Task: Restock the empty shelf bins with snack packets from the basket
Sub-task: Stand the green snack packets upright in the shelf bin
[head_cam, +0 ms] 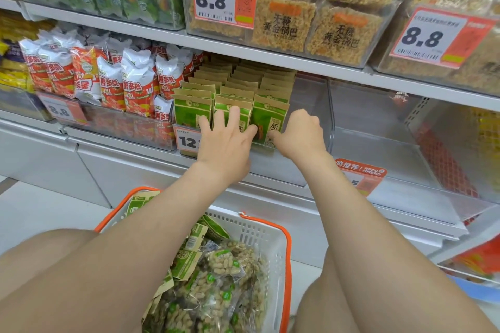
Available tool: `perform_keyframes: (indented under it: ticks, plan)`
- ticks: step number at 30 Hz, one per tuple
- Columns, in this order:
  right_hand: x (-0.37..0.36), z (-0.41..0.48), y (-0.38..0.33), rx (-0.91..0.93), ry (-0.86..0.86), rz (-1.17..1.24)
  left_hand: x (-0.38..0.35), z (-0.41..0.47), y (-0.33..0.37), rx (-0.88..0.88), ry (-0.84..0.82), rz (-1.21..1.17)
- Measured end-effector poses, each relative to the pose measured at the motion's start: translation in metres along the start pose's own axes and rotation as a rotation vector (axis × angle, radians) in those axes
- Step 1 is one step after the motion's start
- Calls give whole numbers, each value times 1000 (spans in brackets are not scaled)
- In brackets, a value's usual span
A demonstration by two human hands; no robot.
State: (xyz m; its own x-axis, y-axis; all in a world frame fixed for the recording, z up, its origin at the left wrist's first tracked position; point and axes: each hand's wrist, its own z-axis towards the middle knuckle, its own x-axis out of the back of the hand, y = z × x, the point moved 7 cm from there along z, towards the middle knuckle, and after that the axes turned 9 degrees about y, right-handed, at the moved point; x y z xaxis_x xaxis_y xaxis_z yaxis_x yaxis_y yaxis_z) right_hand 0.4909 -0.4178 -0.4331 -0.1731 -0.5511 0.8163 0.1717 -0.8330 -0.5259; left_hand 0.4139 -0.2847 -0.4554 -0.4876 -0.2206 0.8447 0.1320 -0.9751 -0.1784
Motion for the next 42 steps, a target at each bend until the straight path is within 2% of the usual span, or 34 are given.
perform_keyframes:
  ticks: [6,8,10,12,17,21,24,29,39,42]
  plan:
    - [30,-31,-23,241,252,-51,24,-16,-17,7,117,-237]
    - [31,-45,-29,277,254,-17,24,-27,-28,29,116,-261]
    - [22,-59,-33,307,154,59,17,-41,-36,45,40,-262]
    - [2,-74,-42,402,-25,86,6,-57,-41,27,-78,-232]
    - [-66,-136,-57,694,-590,-150,-44,-108,-52,-40,-555,-219]
    - [-112,-174,-55,760,-761,-359,-83,-158,-61,-91,-907,-143]
    - [-130,-186,-55,786,-822,-471,-108,-190,-71,-140,-1051,-50]
    - [-149,-196,-62,804,-891,-555,-133,-223,-81,-277,-1054,102]
    - [-157,-199,-86,815,-946,-461,-148,-217,-74,-523,-872,221]
    - [-153,-192,-88,803,-930,-475,-148,-209,-76,-466,-902,147]
